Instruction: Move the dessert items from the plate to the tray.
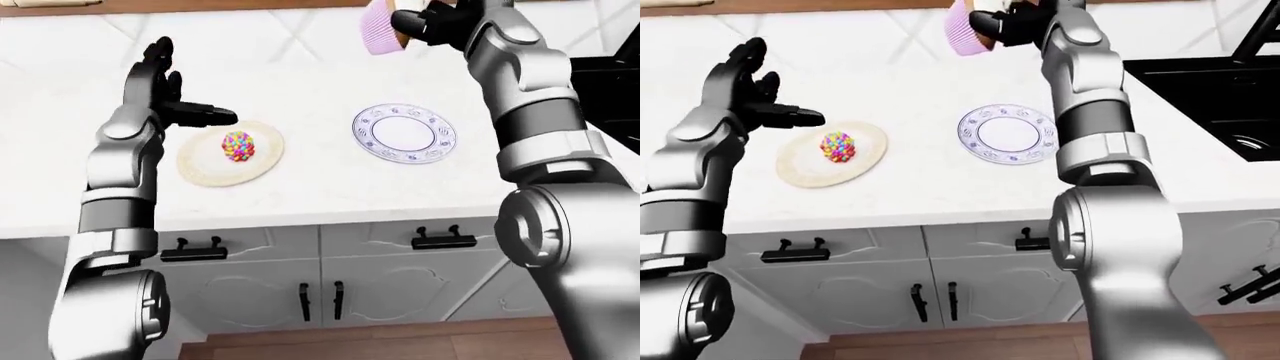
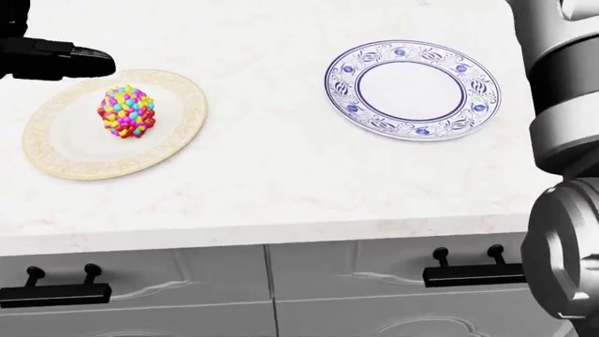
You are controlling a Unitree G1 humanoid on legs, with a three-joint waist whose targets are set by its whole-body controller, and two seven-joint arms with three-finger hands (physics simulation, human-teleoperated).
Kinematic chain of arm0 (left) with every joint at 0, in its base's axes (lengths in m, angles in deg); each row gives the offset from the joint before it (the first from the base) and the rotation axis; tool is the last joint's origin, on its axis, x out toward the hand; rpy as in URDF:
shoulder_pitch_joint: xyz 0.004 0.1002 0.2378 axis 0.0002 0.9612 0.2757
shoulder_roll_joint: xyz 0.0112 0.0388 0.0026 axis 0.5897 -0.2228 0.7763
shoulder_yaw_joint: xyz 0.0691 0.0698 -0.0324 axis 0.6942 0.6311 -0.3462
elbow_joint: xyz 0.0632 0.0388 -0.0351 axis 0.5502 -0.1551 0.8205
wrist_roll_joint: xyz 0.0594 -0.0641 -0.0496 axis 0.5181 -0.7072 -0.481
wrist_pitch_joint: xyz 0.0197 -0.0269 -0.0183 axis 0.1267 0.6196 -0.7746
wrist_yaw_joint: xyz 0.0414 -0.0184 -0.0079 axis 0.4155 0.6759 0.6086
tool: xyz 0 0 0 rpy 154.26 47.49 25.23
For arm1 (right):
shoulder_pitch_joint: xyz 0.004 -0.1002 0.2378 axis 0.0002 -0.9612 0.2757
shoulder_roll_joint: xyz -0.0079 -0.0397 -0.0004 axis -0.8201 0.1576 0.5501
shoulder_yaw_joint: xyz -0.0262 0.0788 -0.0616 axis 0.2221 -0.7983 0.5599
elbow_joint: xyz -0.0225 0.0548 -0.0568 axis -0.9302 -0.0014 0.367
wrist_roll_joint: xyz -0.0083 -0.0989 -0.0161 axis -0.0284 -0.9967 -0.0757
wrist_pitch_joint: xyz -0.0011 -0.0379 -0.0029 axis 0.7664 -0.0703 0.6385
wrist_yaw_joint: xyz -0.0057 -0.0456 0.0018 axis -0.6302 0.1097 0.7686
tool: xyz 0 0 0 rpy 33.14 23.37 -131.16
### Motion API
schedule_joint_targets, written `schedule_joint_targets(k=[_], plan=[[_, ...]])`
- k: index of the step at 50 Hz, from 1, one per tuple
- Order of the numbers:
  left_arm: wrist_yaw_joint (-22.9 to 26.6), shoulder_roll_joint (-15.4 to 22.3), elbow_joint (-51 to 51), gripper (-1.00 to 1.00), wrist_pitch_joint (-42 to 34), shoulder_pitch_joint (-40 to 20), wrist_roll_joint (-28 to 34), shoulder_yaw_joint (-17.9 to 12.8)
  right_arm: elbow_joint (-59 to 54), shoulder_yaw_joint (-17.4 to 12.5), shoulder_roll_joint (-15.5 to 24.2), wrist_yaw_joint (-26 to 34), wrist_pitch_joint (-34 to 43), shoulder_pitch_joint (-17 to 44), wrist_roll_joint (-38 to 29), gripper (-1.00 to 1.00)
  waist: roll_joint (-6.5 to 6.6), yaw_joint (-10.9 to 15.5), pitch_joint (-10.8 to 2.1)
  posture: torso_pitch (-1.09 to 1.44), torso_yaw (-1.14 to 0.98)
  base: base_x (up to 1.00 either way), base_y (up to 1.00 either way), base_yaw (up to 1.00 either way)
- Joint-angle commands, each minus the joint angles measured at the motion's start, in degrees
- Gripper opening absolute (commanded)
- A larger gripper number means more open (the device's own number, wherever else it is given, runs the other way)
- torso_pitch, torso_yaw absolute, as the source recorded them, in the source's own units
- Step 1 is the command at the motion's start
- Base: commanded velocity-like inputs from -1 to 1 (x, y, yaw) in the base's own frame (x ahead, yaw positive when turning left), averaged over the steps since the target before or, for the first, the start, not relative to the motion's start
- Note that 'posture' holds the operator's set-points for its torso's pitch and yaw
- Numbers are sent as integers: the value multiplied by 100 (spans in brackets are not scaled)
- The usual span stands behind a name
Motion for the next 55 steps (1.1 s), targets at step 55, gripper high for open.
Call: schedule_joint_targets(k=[55], plan=[[1486,55,3146,100,2260,-1537,1848,153,-153,-51,8,-152,-521,193,164,-100,-51,39,-256,0,0,0,0,0]])
